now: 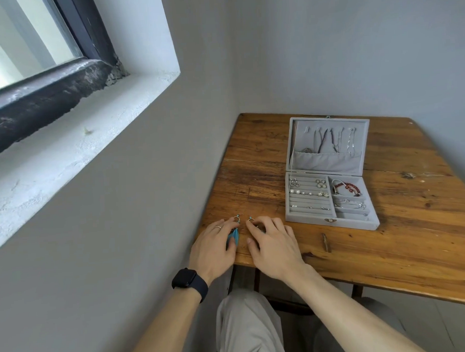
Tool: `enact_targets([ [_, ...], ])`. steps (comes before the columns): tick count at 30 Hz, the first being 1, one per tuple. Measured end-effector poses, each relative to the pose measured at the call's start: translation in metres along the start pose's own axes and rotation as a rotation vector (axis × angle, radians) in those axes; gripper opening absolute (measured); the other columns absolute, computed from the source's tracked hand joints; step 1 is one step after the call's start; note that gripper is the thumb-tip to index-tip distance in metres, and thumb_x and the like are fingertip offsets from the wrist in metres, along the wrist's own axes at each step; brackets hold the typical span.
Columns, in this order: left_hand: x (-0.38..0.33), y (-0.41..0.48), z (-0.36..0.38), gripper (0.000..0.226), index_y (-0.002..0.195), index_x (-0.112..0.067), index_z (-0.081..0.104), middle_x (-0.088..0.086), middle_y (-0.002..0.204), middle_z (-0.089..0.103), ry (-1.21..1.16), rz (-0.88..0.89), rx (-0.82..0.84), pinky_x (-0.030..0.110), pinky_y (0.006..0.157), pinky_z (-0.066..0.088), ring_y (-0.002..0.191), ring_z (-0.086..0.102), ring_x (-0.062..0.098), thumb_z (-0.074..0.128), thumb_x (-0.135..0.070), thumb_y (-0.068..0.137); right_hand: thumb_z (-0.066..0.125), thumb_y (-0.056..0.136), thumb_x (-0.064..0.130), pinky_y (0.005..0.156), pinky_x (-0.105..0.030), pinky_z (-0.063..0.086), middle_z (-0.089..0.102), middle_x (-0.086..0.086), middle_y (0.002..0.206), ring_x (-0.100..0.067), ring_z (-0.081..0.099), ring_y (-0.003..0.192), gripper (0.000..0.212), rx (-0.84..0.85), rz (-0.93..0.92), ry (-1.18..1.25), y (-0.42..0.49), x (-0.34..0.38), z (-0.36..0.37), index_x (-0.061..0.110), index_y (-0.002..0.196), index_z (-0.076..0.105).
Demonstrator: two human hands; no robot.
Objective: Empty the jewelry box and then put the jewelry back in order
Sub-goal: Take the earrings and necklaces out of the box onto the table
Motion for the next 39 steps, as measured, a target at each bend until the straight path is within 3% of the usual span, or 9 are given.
enact_targets([
  [10, -0.005, -0.004, 0.001, 0.042, 0.145, -0.03, 0.048, -0.012, 0.154, 0.043, 0.006, 0.021, -0.034, 0.028, 0.119, 0.028, 0.145, 0.031, 0.009, 0.039, -0.031, 0.105, 0.043, 0.101, 0.039, 0.105, -0.039, 0.038, 0.049, 0.007, 0.146, -0.017, 0.043, 0.131, 0.048, -0.067, 0.006, 0.024, -0.009, -0.001, 0.004, 0.024, 0.146, 0.05],
  [30, -0.006, 0.0, -0.002, 0.044, 0.146, -0.029, 0.047, -0.01, 0.153, 0.044, 0.033, 0.03, -0.008, 0.028, 0.117, 0.031, 0.142, 0.037, 0.009, 0.045, -0.025, 0.102, 0.041, 0.1, 0.04, 0.105, -0.042, 0.036, 0.05, 0.008, 0.145, -0.018, 0.045, 0.129, 0.048, -0.085, 0.015, 0.04, -0.01, 0.005, 0.006, 0.027, 0.146, 0.05],
  [39, -0.013, 0.004, -0.01, 0.045, 0.146, -0.035, 0.046, -0.011, 0.156, 0.039, 0.082, 0.021, 0.008, 0.028, 0.113, 0.033, 0.142, 0.036, 0.01, 0.045, -0.035, 0.101, 0.051, 0.098, 0.032, 0.103, -0.027, 0.039, 0.049, 0.013, 0.145, -0.007, 0.042, 0.132, 0.048, -0.116, -0.038, 0.187, -0.014, -0.004, -0.018, 0.028, 0.146, 0.047],
])
Point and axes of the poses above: each hand's wrist, its own y-axis towards the middle knuckle, its own z-axis out of the palm, x = y × z, the point moved 6 cm from there along y, towards the middle knuckle
